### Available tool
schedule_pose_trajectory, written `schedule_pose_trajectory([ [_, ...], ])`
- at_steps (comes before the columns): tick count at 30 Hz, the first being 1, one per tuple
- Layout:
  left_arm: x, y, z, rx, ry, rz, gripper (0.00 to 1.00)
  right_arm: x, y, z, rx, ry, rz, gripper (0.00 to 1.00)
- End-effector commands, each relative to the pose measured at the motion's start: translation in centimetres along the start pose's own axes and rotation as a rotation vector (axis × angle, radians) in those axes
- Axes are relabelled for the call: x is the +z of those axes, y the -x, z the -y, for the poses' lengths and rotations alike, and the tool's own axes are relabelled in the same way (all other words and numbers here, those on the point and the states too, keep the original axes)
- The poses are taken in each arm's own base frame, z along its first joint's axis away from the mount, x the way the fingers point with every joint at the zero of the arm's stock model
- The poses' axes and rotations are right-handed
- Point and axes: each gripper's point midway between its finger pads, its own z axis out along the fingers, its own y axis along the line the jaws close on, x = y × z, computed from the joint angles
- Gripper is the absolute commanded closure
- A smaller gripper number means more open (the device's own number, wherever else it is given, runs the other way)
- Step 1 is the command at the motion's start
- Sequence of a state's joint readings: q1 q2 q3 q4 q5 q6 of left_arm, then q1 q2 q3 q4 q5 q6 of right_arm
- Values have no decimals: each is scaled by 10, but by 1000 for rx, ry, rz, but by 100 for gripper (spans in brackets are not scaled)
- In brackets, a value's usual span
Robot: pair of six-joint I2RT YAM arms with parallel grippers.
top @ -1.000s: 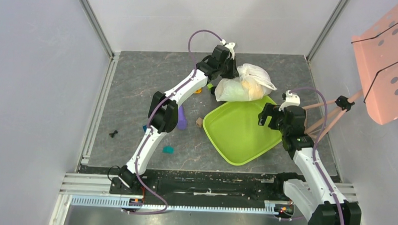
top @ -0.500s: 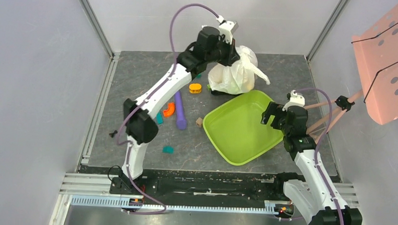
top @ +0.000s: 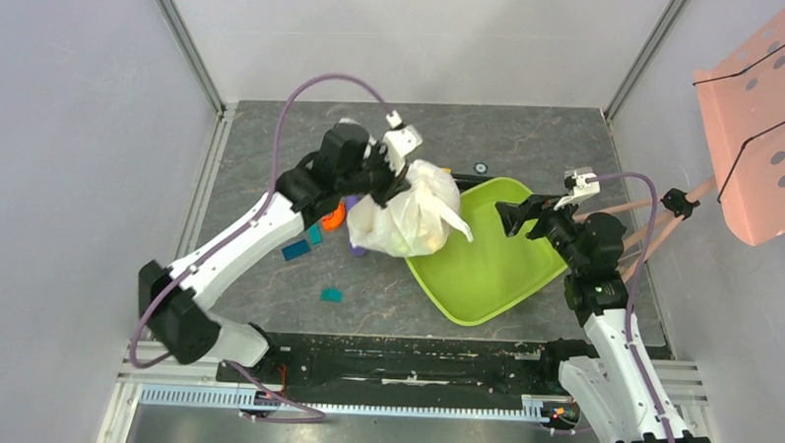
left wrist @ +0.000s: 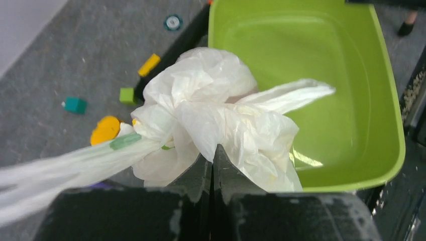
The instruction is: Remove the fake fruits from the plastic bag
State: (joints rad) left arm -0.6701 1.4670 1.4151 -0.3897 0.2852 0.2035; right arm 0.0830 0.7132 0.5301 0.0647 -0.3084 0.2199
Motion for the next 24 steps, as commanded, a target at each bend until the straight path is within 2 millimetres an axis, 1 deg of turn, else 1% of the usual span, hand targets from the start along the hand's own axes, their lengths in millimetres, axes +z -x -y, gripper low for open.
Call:
schedule_pose_trajectory([
  [1, -45, 6, 12, 112, 20, 118, 98, 2, 21, -53, -14, 268, 58, 10],
  [3, -58, -7, 20, 94, 14, 121, 98, 0, 22, -74, -32, 362, 48, 13],
  [4, -66, -9, 23, 100, 12, 132, 98, -2, 24, -83, -51, 400, 50, 13],
  [6, -76, -20, 30, 132, 0, 136, 98, -10, 22, -109, -105, 517, 60, 12],
  [8, -88, -24, 33, 171, 6, 151, 98, -18, 20, -129, -163, 613, 86, 12],
  [10, -100, -19, 29, 200, 45, 167, 98, -21, 17, -145, -221, 669, 125, 12],
  [12, -110, -9, 25, 232, 70, 169, 98, -25, 18, -162, -293, 727, 174, 12],
  [15, -120, 3, 29, 295, 28, 144, 98, -29, 16, -183, -430, 811, 225, 12],
  [17, -122, 3, 36, 328, -25, 120, 98, -30, 11, -195, -530, 867, 242, 12],
  [20, -123, -3, 51, 366, -130, 79, 98, -33, -3, -205, -709, 962, 265, 12],
  [22, -126, -6, 61, 394, -193, 70, 98, -35, -6, -207, -805, 998, 288, 13],
  [24, -132, -7, 71, 427, -244, 81, 98, -35, -1, -209, -883, 1009, 317, 14],
])
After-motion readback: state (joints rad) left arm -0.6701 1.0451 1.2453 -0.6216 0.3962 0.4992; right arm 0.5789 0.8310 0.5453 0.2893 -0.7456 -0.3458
